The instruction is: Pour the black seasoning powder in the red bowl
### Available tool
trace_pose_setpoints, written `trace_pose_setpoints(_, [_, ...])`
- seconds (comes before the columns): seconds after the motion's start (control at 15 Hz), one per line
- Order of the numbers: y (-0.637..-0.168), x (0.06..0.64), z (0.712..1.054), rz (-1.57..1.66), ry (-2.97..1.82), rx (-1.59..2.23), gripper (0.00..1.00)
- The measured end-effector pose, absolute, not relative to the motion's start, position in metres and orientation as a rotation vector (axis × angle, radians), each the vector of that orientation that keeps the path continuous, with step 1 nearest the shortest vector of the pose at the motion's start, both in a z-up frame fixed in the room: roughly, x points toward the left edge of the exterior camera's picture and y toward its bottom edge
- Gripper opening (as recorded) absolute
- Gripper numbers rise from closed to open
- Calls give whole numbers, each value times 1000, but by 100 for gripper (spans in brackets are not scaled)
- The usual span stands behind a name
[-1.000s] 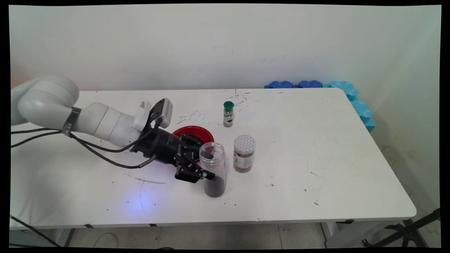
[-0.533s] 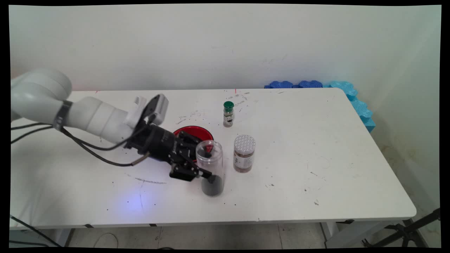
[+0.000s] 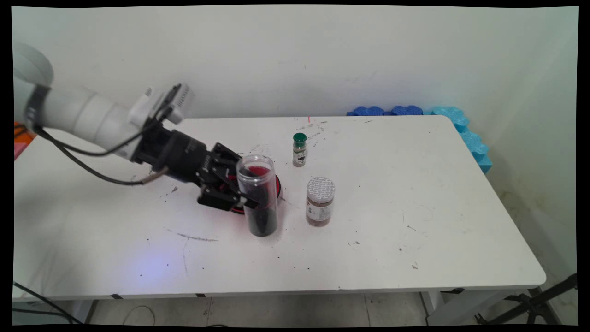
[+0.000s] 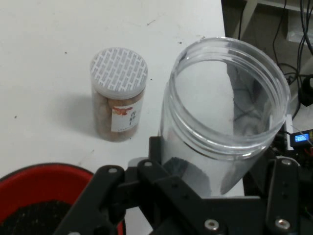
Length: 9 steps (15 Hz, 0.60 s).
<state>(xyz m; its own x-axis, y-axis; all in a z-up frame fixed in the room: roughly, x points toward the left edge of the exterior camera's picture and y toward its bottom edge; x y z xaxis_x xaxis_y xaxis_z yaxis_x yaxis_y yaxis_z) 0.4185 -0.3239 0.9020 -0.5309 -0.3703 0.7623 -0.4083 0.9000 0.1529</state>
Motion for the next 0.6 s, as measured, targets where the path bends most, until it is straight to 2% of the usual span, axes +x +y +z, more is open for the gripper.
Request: trace_pose_setpoints(0.6, [-337, 444, 947, -144, -2134, 867, 0])
